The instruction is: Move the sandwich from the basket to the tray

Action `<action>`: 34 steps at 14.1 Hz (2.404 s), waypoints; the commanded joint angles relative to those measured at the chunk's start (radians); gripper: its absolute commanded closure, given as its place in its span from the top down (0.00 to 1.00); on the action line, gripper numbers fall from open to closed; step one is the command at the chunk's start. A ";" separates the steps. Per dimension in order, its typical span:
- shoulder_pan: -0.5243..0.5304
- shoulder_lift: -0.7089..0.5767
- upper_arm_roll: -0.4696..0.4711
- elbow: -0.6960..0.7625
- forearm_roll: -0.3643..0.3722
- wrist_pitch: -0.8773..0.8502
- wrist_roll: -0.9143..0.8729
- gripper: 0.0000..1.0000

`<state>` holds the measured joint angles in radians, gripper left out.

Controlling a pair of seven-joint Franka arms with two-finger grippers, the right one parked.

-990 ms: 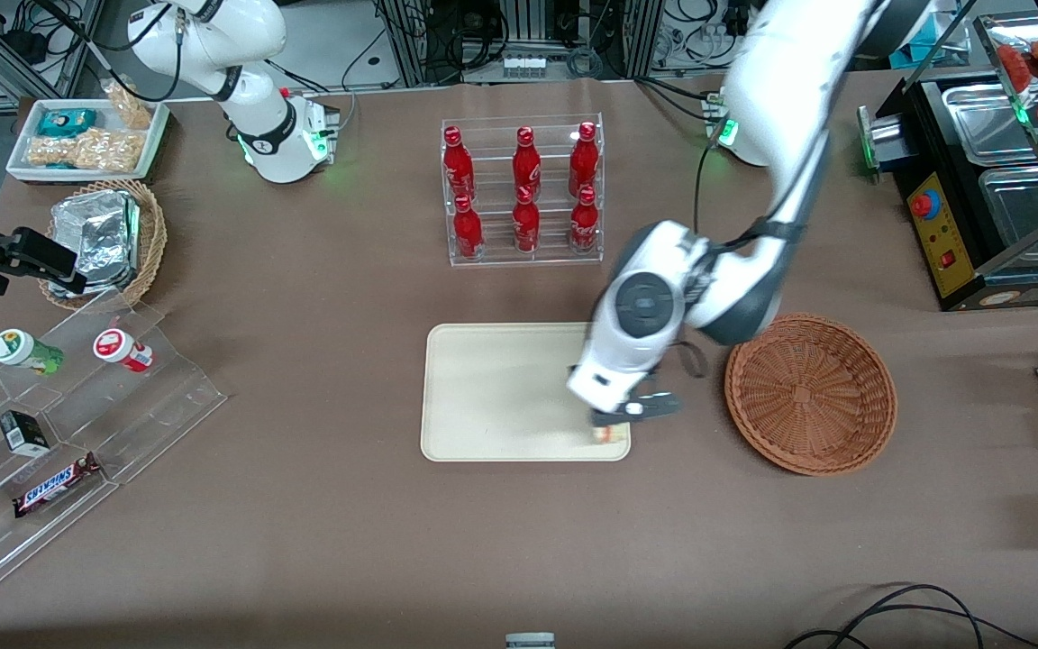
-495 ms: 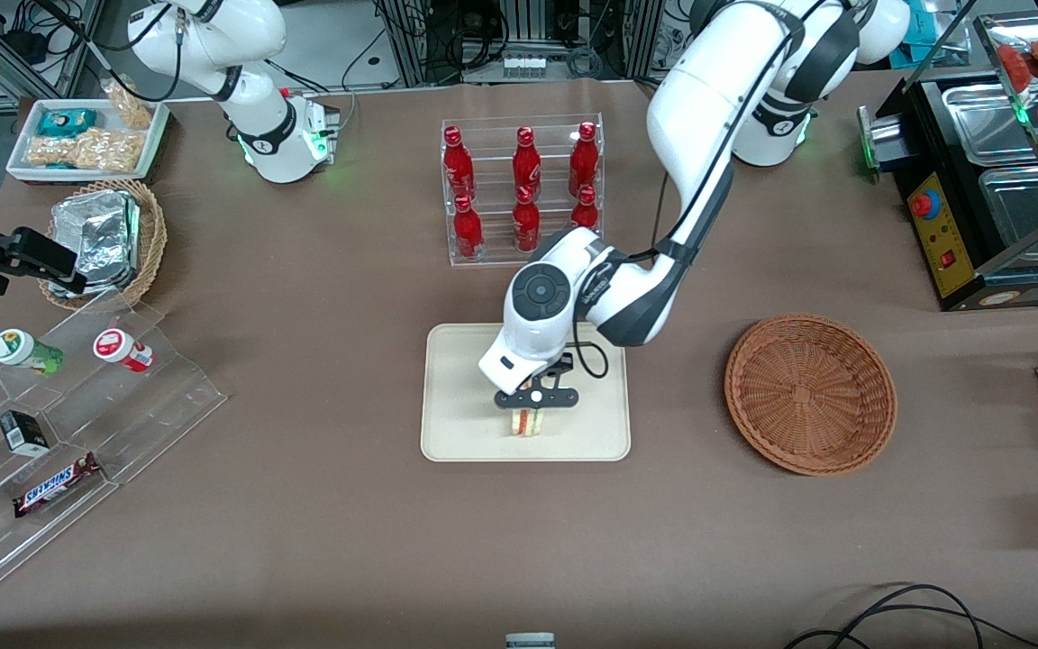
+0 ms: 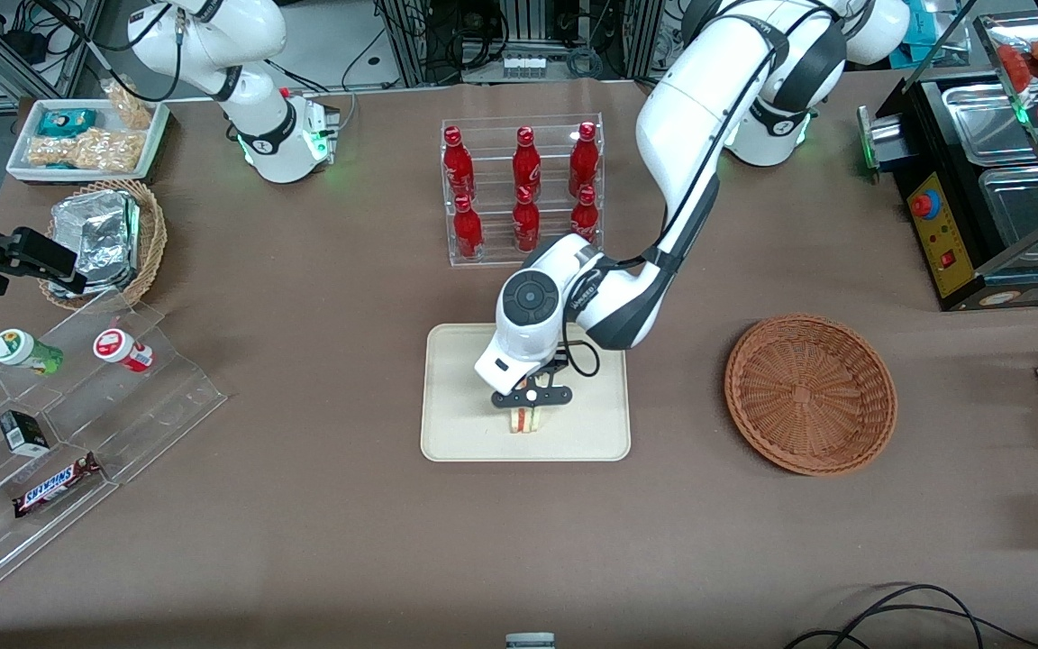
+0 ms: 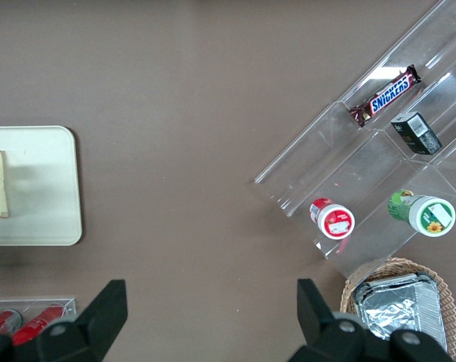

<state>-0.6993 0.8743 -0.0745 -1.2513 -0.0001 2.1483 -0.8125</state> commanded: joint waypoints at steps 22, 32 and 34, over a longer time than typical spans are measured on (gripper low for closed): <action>0.070 -0.692 0.352 -0.379 0.054 -0.525 -0.019 1.00; 0.698 -0.865 -0.079 -0.433 0.019 -0.643 0.478 1.00; 0.727 -0.891 -0.073 -0.435 0.009 -0.657 0.587 1.00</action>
<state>-0.0065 0.0434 -0.1314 -1.6406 0.0273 1.4983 -0.3144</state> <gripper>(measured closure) 0.000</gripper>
